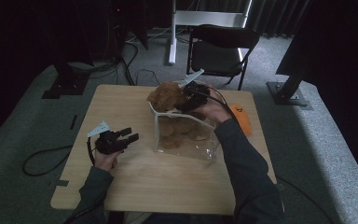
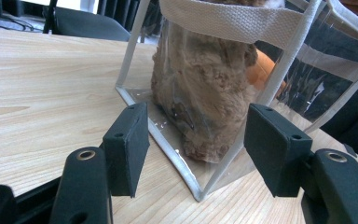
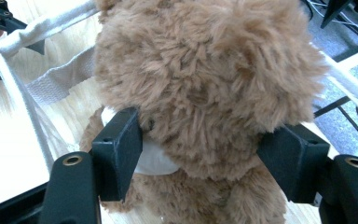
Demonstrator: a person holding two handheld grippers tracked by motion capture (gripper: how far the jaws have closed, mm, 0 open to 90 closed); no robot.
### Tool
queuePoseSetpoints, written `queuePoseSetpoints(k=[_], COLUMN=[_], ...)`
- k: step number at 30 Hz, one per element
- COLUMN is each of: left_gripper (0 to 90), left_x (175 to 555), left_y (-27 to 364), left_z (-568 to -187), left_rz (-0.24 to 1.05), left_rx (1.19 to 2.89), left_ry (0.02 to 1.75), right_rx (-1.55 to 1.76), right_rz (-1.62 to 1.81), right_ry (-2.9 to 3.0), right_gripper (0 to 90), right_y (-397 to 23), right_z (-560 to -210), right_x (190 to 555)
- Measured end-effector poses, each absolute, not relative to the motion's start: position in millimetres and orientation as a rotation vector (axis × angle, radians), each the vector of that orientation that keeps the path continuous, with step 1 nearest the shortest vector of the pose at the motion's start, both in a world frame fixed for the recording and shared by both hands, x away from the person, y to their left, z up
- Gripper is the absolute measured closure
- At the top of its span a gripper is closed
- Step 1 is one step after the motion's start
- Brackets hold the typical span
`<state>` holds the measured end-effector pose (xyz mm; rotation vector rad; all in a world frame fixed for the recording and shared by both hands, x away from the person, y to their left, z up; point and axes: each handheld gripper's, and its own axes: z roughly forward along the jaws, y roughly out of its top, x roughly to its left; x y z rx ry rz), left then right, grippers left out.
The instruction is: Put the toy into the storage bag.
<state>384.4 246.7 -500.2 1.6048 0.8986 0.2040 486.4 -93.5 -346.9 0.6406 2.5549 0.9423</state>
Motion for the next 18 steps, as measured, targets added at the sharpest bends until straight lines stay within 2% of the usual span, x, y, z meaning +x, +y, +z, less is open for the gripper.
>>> queuePoseSetpoints(k=[18], left_gripper=[40.6], left_x=[385], left_y=[249], left_z=[-505], left_rz=[0.216], left_rx=[1.618], left_ry=[0.916], right_rx=[0.694], right_rz=[1.069], right_ry=[2.465], right_gripper=[28.4], right_y=[-117], right_z=[-326], right_x=[477])
